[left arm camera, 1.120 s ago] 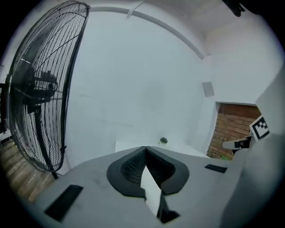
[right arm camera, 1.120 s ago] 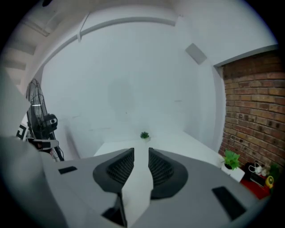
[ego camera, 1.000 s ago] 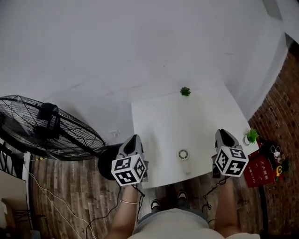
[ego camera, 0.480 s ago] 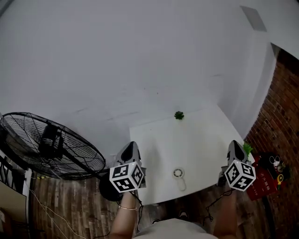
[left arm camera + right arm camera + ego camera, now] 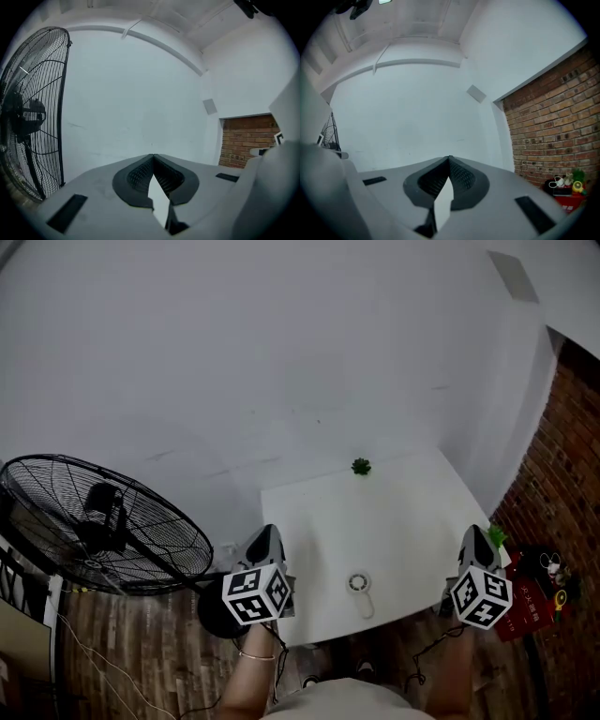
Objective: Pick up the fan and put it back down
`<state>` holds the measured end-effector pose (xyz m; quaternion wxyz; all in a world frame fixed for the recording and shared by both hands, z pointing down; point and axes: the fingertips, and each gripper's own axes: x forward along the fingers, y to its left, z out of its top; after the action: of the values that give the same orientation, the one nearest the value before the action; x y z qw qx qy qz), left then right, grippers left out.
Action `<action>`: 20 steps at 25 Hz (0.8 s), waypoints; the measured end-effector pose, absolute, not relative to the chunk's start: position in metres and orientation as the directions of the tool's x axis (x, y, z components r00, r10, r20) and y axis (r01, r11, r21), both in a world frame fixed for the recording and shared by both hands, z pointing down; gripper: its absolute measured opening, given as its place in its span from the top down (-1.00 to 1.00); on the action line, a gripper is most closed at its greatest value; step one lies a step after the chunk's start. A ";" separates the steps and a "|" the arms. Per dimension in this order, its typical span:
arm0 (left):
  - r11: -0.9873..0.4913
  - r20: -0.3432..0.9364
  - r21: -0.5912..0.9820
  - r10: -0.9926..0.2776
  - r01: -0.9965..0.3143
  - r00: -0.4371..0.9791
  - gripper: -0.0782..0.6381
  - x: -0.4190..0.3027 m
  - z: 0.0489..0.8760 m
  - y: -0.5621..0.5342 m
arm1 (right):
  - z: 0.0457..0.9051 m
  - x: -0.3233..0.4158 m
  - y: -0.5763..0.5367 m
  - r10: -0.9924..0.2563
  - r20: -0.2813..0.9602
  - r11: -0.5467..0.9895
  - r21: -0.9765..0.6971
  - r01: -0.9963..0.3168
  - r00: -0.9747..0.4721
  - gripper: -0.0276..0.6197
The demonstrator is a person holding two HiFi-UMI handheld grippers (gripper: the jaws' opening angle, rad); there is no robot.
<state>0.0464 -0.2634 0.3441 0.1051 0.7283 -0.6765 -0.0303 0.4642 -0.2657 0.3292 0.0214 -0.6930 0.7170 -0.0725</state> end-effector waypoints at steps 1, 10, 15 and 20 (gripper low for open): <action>-0.064 0.102 0.192 -0.991 -0.979 0.084 0.75 0.045 0.345 -0.263 | 0.330 0.462 -0.265 -0.997 0.072 0.032 -0.131 -0.991 -0.041 0.91; -0.054 0.110 0.196 -0.991 -0.979 0.076 0.75 0.036 0.352 -0.258 | 0.331 0.449 -0.267 -0.994 0.070 0.069 -0.146 -0.987 -0.080 0.91; -0.050 0.119 0.191 -0.990 -0.980 0.074 0.75 0.033 0.354 -0.259 | 0.328 0.442 -0.267 -0.993 0.077 0.076 -0.124 -0.989 -0.086 0.91; -0.061 0.114 0.192 -0.990 -0.979 0.084 0.75 0.032 0.353 -0.261 | 0.327 0.435 -0.267 -0.992 0.078 0.089 -0.120 -0.989 -0.099 0.91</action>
<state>0.0316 -0.2609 0.3534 0.1100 0.7278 -0.6765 -0.0239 0.4349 -0.2673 0.3271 0.0116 -0.6712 0.7378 -0.0707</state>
